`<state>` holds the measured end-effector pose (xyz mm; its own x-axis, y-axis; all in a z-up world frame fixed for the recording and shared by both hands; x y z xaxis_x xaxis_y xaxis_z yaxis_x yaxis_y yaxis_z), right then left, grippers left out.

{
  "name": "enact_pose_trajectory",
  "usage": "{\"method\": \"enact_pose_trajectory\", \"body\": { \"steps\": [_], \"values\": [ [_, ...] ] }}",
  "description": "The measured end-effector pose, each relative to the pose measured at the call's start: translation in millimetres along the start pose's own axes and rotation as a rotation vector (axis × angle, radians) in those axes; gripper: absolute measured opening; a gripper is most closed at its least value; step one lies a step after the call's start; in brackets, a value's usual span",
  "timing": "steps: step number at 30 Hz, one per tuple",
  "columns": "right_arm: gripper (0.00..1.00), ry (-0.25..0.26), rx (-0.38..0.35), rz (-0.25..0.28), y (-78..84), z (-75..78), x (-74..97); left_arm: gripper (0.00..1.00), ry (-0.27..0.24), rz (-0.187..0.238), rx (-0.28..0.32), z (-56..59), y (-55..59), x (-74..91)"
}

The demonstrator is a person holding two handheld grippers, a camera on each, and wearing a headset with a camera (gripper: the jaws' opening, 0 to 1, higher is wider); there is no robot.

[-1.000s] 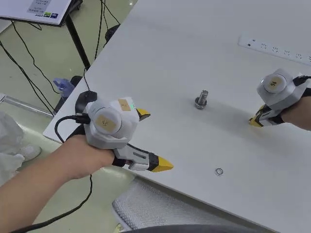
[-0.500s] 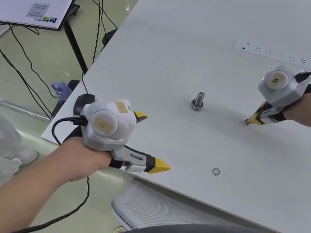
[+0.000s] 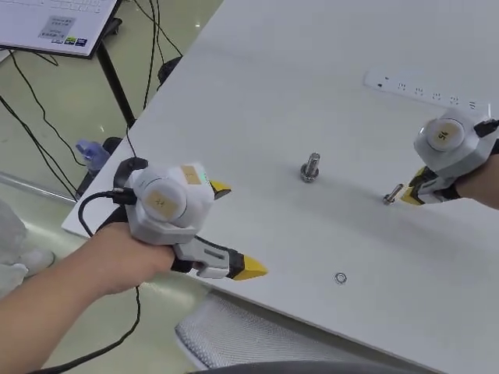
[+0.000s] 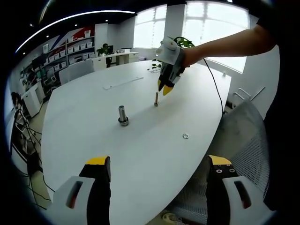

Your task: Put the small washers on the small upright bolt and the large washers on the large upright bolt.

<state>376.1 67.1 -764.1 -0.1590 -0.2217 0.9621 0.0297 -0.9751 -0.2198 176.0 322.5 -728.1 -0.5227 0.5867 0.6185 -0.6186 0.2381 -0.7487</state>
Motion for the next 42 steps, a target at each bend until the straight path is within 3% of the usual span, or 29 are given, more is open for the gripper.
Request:
{"method": "enact_pose_trajectory", "body": {
  "steps": [9,28,38,42],
  "values": [
    [0.20,-0.005,-0.008,0.037,-1.2,-23.6,14.8,0.84,0.001,0.006,-0.003,2.1,-0.8,2.5],
    [0.25,-0.048,0.007,0.126,-16.9,-81.9,23.9,0.84,0.008,-0.001,-0.019,7.8,1.2,3.8],
    [0.25,-0.082,0.030,0.157,-26.5,-116.3,19.6,0.83,0.010,0.003,-0.019,8.7,0.4,4.6],
    [0.26,-0.085,0.040,0.159,-28.9,-122.8,16.9,0.83,0.007,0.006,-0.020,9.1,-0.4,5.1]
  ]
}}
Point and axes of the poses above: the centre of the closed fingertips' face, and the gripper's own axes: x roughly backward along the fingers, z roughly to its right, y roughly out of its underside, the point moved 5 cm from there along x, roughly backward along the fingers, and after that the axes turned 11 degrees about x, right-handed, at the moved point
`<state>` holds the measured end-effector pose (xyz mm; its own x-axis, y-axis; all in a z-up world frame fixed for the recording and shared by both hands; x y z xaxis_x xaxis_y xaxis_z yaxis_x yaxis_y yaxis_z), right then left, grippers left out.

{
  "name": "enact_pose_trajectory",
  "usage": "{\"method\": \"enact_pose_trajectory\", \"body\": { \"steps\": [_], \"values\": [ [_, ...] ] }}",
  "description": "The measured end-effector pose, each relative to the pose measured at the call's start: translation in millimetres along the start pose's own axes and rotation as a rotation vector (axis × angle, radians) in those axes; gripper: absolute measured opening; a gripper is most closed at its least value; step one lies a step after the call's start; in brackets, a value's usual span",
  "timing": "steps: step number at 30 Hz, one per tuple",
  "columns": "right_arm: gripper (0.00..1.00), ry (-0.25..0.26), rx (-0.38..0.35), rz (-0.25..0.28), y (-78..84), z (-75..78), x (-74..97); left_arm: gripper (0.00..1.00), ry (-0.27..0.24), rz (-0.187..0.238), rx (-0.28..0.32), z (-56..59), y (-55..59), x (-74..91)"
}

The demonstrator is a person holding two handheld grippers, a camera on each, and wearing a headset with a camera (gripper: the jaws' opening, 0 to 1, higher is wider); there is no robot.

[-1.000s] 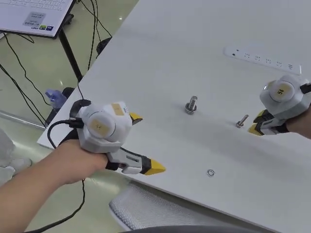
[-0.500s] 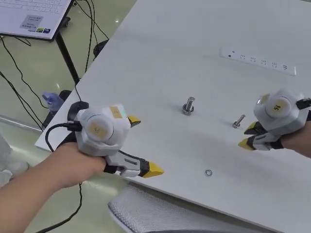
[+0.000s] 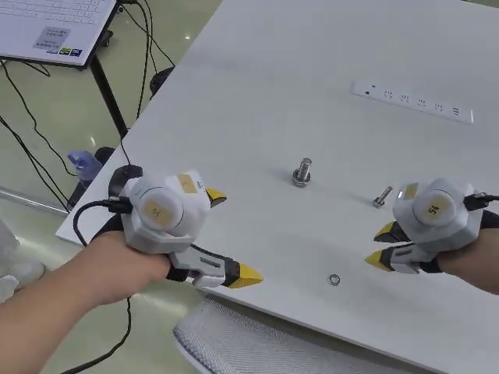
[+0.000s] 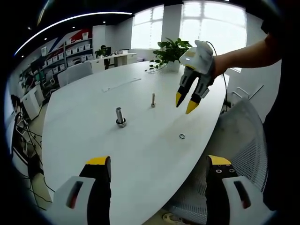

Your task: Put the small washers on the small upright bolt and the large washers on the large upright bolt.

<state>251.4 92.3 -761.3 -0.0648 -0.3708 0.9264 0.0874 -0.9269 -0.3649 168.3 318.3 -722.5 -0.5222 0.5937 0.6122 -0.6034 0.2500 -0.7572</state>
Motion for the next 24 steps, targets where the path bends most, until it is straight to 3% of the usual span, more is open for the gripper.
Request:
{"method": "enact_pose_trajectory", "body": {
  "steps": [24],
  "values": [
    [0.25,-0.024,0.017,-0.001,-1.5,-28.6,-46.4,0.82,-0.007,0.001,0.005,-2.9,2.4,1.5]
  ]
}}
Point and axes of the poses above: the centre of the closed fingertips' face, and the gripper's own axes: x roughly backward along the fingers, z roughly to its right, y roughly out of its underside, the point moved 5 cm from there along x, roughly backward along the fingers, and after that the axes turned 11 degrees about x, right-handed, at the moved point
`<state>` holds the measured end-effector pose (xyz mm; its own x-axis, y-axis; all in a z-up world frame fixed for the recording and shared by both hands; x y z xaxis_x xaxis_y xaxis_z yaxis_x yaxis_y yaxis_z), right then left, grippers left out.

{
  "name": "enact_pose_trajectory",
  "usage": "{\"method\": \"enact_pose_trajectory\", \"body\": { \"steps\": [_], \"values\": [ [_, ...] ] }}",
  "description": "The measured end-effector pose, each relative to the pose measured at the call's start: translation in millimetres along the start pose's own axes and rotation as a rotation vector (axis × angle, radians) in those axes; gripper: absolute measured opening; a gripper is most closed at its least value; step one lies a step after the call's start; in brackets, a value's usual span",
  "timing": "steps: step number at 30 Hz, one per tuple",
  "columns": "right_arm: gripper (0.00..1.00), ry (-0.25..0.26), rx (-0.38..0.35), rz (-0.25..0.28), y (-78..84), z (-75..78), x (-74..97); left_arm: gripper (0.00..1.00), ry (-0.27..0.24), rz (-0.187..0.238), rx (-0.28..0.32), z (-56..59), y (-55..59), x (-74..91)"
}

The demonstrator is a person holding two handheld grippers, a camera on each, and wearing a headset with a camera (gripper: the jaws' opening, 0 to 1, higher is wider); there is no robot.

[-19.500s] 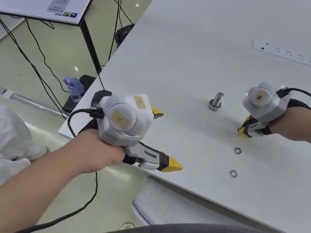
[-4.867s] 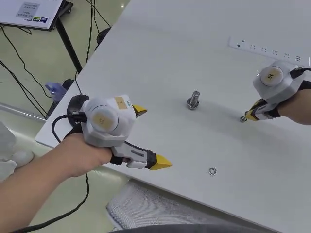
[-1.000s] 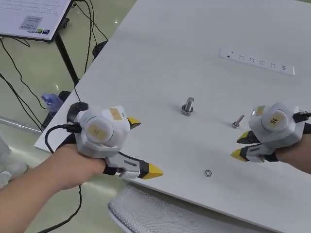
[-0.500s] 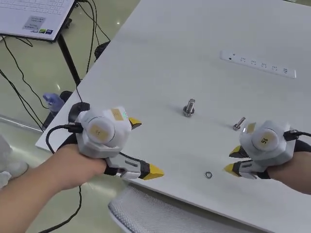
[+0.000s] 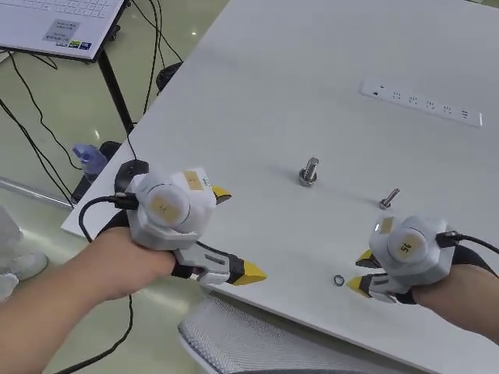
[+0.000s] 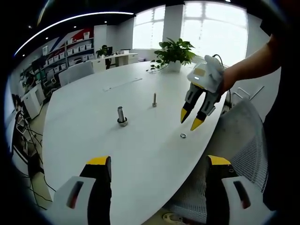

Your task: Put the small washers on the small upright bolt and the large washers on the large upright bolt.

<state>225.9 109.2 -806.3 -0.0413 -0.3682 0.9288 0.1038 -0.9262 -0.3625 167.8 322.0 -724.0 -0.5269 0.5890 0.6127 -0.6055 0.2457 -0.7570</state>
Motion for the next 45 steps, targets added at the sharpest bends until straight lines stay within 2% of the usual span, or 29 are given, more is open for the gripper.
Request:
{"method": "enact_pose_trajectory", "body": {
  "steps": [8,24,35,40,45],
  "values": [
    [0.24,-0.007,-0.005,-0.020,2.9,-1.3,-13.4,0.82,0.002,-0.010,-0.003,-1.7,2.3,1.7],
    [0.23,-0.014,0.018,-0.042,-0.4,-5.7,-26.2,0.81,0.000,-0.014,-0.005,-6.1,2.2,4.6],
    [0.21,-0.014,0.046,-0.060,-2.2,-5.0,-26.1,0.81,0.004,-0.009,-0.002,-6.9,2.7,4.3],
    [0.16,-0.021,0.092,-0.078,-5.2,-10.4,-26.5,0.81,0.005,-0.009,-0.005,-6.8,2.0,2.9],
    [0.15,-0.029,0.063,-0.091,-5.5,-7.6,-26.3,0.81,0.004,-0.020,-0.018,-6.0,3.8,1.3]
  ]
}}
Point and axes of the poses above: the centre of the closed fingertips' face, and the gripper's own axes: x roughly backward along the fingers, z roughly to its right, y roughly out of its underside, the point moved 5 cm from there along x, roughly backward along the fingers, and after that the axes turned 11 degrees about x, right-handed, at the moved point
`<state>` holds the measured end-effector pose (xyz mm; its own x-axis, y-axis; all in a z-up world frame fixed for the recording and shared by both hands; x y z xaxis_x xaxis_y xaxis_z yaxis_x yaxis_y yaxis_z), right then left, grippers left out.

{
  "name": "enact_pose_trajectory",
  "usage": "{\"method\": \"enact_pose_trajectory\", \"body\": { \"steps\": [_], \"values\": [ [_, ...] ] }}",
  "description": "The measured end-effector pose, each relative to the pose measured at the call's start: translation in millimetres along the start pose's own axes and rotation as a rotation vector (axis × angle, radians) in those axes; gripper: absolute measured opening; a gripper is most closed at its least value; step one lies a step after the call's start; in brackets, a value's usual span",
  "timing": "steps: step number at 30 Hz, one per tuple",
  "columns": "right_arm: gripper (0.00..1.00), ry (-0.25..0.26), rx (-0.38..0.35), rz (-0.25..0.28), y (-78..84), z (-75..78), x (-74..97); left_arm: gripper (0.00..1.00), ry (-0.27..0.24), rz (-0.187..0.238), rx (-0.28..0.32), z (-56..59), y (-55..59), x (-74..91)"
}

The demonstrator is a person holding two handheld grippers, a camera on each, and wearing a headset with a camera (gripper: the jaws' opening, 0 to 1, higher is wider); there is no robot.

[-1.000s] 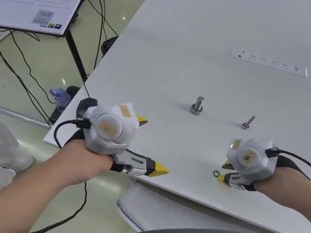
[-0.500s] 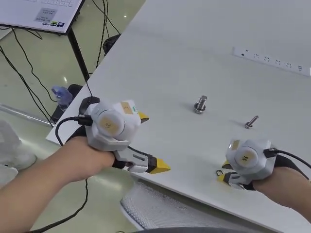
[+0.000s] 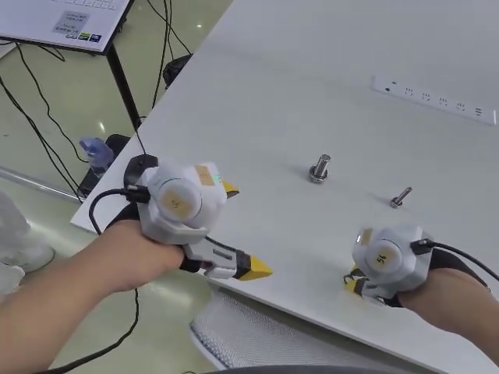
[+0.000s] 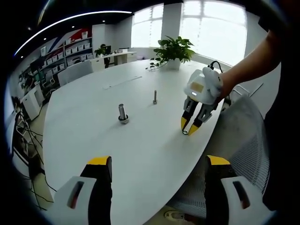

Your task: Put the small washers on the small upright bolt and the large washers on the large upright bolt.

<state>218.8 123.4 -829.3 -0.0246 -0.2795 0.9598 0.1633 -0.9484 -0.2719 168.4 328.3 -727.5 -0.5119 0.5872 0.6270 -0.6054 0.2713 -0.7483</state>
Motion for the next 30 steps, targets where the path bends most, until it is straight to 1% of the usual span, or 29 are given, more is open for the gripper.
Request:
{"method": "enact_pose_trajectory", "body": {
  "steps": [5,7,8,13,20,24,25,26,30],
  "values": [
    [0.14,-0.004,0.007,-0.013,-0.2,0.9,-0.3,0.80,0.004,-0.008,-0.009,1.0,0.8,-2.1],
    [0.13,-0.001,0.001,-0.016,0.0,1.7,0.1,0.80,0.006,-0.013,-0.020,2.5,0.8,-3.8],
    [0.13,-0.002,-0.015,-0.018,0.3,2.5,0.3,0.80,0.005,-0.017,-0.028,3.2,0.6,-4.9],
    [0.12,-0.001,-0.024,-0.023,-0.1,2.9,0.3,0.81,0.006,-0.021,-0.042,4.2,-0.5,-8.7],
    [0.12,-0.001,-0.058,-0.005,0.0,5.1,1.0,0.82,0.007,-0.030,-0.049,3.2,-0.2,-10.5],
    [0.12,0.007,-0.086,0.007,3.2,10.8,7.4,0.82,0.005,-0.024,-0.047,1.4,-2.1,-11.0],
    [0.12,0.011,-0.088,0.006,5.6,12.7,9.7,0.82,0.003,-0.023,-0.046,0.7,-2.7,-11.6],
    [0.12,0.025,-0.126,0.013,16.3,20.4,19.1,0.82,0.004,-0.021,-0.044,0.2,-4.2,-14.0],
    [0.12,0.052,-0.176,0.010,33.9,30.9,30.9,0.83,0.002,-0.019,-0.041,-2.4,-5.6,-16.5]
  ]
}}
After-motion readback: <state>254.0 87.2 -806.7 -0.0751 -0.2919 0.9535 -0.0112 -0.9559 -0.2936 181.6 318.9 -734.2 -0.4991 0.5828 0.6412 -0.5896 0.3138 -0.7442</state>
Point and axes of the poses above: the centre of the closed fingertips' face, and the gripper's own axes: x roughly backward along the fingers, z roughly to its right, y roughly out of its underside, the point moved 5 cm from there along x, roughly backward along the fingers, and after that the axes turned 11 degrees about x, right-handed, at the moved point
